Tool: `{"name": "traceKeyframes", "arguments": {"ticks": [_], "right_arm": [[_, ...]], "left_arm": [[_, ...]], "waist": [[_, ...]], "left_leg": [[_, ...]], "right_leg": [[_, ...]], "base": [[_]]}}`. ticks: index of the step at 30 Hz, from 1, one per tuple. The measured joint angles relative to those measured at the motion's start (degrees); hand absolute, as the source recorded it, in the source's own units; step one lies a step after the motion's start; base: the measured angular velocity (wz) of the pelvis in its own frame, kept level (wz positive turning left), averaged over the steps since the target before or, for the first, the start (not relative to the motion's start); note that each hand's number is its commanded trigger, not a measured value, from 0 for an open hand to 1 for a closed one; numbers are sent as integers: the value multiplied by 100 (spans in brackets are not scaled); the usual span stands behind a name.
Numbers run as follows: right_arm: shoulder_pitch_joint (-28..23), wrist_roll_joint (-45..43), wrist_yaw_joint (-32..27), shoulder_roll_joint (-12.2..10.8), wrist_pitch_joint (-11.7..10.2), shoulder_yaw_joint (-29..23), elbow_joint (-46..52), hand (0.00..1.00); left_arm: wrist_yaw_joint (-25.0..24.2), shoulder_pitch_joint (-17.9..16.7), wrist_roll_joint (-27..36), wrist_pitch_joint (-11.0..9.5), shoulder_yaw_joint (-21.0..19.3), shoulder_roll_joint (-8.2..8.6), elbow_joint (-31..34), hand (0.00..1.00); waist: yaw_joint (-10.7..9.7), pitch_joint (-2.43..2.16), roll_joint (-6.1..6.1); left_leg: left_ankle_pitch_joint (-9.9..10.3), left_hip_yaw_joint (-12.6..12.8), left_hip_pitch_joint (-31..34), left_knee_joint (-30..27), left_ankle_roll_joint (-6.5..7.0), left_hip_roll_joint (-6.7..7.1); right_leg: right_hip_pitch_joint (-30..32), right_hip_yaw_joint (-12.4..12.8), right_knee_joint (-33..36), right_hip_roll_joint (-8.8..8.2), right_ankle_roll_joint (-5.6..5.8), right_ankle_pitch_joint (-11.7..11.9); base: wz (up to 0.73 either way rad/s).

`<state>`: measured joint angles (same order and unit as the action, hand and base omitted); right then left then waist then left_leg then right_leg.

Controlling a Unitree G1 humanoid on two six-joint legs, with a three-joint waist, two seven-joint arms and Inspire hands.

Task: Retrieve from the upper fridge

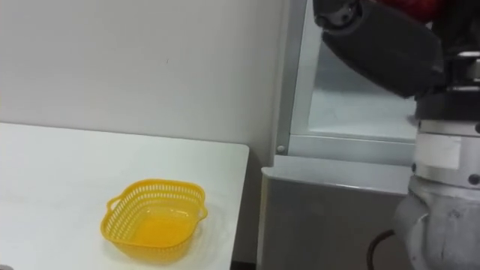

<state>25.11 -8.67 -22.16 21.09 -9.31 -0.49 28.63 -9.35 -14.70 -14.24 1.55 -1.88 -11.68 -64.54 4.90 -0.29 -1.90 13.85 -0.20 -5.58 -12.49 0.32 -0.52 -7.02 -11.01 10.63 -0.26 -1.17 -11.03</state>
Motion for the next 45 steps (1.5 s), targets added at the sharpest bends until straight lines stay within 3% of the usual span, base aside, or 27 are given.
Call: {"name": "traceKeyframes", "arguments": {"ticks": [5, 7, 10, 18, 24, 28, 34, 37, 42, 45], "right_arm": [[-5, -530, 320, -140, -92, 589, 162, 100], [-5, -738, 555, -194, -94, 753, 162, 100], [2, -894, 812, -356, -117, 975, 178, 100], [91, -1113, 1440, -370, -111, 1524, 166, 100], [91, -1207, 1645, -378, -127, 1554, 53, 100], [91, -1339, 1721, -374, -107, 1553, -326, 100], [92, -1333, 1731, -268, 32, 1557, -1245, 100], [92, -1420, 1719, -194, 71, 1556, -1780, 100], [92, -1569, 1719, -191, 165, 1558, -2637, 100], [92, -1573, 1718, -50, 196, 1556, -2957, 100]], "left_arm": [[-26, 20, 5, -32, 43, -2, -37, 0], [-40, 79, 3, -75, 45, -12, -34, 0], [-127, 115, 6, -77, 164, -36, -35, 0], [-371, 125, 13, -78, 289, -61, -43, 0], [-385, 115, 10, -78, 506, -53, -152, 0], [-424, 93, 0, -73, 501, -53, -188, 0], [-483, 135, 14, -60, 488, -116, -152, 0], [-491, 137, 11, -55, 474, -117, -112, 0], [-492, -8, 11, -30, 429, -134, -77, 0], [-489, -59, 5, -12, 422, -136, -74, 0]], "waist": [[81, 2, -78], [188, 39, -154], [326, 6, -251], [623, 25, -286], [695, 109, -320], [726, 109, -351], [850, 101, -538], [974, 108, -563], [1005, 109, -563], [993, 107, -574]], "left_leg": [[-5, 3, -20, -13, -6, -2], [-5, -2, -12, -25, -6, 0], [-4, -7, -14, -12, -5, 1], [-3, -76, 0, 45, -4, 12], [-4, -186, 5, 53, -5, 24], [-6, -323, 5, 56, -2, 44], [-8, -560, 77, -43, -2, 81], [-8, -650, 107, -116, -1, 123], [-19, -763, 154, -133, 17, 159], [-29, -898, 235, -198, 29, 213]], "right_leg": [[-25, 3, -2, 2, 0, 0], [-21, -2, -4, 0, 0, 0], [-29, -17, -1, -3, 0, 0], [-36, -74, -2, -7, 0, 0], [-79, -231, -11, -18, 0, 0], [-120, -382, -13, -33, 5, -3], [-178, -619, -30, -58, 33, -20], [-205, -673, -85, -87, 33, -20], [-208, -831, -85, -126, 40, -24], [-215, -962, -86, -158, 72, -44]], "base": [[0], [0], [1], [3], [10], [16], [22], [11], [12], [20]]}}
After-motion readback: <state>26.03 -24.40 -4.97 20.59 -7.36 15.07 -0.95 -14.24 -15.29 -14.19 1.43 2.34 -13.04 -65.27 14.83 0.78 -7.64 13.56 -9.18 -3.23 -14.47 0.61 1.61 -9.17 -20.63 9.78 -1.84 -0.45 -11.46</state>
